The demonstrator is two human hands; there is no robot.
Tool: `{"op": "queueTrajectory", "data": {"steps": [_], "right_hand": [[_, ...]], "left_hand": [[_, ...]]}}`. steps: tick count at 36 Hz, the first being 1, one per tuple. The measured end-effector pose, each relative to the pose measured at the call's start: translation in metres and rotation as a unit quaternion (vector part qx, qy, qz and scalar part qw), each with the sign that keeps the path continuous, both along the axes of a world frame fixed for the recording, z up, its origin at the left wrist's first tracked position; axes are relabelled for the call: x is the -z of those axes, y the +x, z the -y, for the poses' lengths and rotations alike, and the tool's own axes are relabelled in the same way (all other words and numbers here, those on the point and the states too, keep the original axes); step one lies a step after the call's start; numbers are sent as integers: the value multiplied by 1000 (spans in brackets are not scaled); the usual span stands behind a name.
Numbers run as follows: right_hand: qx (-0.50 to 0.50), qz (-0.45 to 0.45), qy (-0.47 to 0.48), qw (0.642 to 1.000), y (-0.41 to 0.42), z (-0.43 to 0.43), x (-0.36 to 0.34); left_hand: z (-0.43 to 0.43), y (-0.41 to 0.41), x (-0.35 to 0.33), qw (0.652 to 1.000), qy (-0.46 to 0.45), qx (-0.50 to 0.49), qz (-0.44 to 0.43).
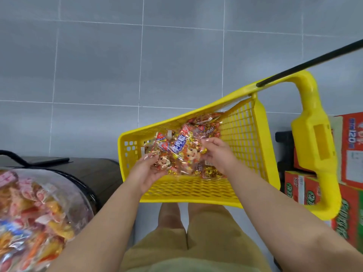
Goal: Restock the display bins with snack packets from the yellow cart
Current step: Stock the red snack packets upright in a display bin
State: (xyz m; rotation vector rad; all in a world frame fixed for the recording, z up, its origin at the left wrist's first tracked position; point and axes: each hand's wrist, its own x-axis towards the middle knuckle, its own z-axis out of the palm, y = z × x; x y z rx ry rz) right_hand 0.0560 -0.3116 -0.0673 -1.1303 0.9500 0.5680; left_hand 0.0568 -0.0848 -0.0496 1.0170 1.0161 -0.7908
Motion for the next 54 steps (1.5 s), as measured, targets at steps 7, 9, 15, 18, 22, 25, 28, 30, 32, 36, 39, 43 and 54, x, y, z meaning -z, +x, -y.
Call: {"op": "queueTrajectory", "data": {"steps": [7, 9, 15, 18, 22, 25, 28, 30, 32, 36, 39, 43, 54], "right_hand": [[-76, -20, 52, 996, 0, -42, 9], [-82, -22, 74, 994, -1, -46, 13], [-193, 34, -19, 980, -10, -48, 30], [-266, 68, -53, 960, -16, -48, 34], [-285, 68, -17, 956, -20, -43, 38], [-306, 40, 0, 951, -18, -29, 46], [-293, 20, -176, 940, -11, -4, 65], [-322, -14, -297, 899, -6, 15, 81], [-426, -58, -331, 840, -4, 31, 93], [-605, -94, -340, 714, -9, 41, 104], [-656, -107, -379, 644, -14, 41, 103], [-748, -98, -321, 573, -29, 38, 99], [-533, 106, -420, 727, -29, 32, 13]], "left_hand": [[7, 5, -1, 993, -72, -81, 48], [1, 5, -1, 993, -88, -72, 44], [-23, 8, 6, 995, -62, 81, -6], [-26, 7, 16, 990, 12, 136, -19], [-24, 7, 27, 984, 84, 156, -4], [-23, 3, 36, 978, 127, 167, 10], [-20, -3, 43, 983, 123, 134, 18], [-18, -7, 44, 990, 100, 98, 8], [-18, -11, 46, 995, 78, 69, -9], [-19, -19, 51, 994, 82, 60, -32], [-19, -23, 53, 993, 91, 65, -37], [-21, -27, 51, 993, 93, 65, -41], [-16, -9, 6, 989, 111, 87, -38]]}}
